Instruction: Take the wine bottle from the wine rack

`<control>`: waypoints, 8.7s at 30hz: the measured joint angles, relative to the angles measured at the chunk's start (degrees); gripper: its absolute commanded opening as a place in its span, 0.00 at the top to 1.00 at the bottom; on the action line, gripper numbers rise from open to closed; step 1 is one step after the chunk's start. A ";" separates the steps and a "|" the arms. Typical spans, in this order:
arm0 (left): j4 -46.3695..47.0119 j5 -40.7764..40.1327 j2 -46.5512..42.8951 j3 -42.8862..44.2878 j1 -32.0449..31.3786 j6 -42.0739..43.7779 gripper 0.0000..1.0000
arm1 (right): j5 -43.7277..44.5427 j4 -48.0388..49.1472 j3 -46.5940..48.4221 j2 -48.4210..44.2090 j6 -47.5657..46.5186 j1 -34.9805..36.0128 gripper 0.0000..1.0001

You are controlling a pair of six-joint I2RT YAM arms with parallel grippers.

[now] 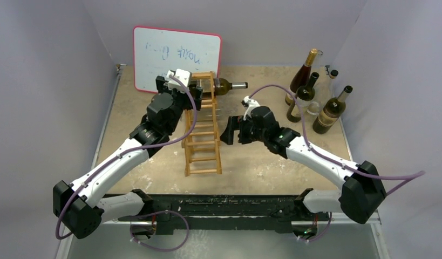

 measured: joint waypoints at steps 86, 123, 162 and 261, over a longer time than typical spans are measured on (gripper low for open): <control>-4.96 1.42 3.39 1.44 -4.94 4.31 0.00 | 29.22 -2.64 36.81 40.87 65.72 -9.03 0.36; -10.03 14.71 24.96 10.05 17.31 -15.08 0.10 | 26.53 5.95 27.52 32.59 63.41 -11.04 0.84; -14.21 10.67 26.05 12.09 16.68 -16.28 0.24 | 34.97 11.56 14.16 16.04 46.82 -12.07 1.00; -16.02 9.42 26.05 12.63 17.53 -16.28 0.22 | 44.15 -6.82 10.25 -18.73 -11.23 -27.41 0.14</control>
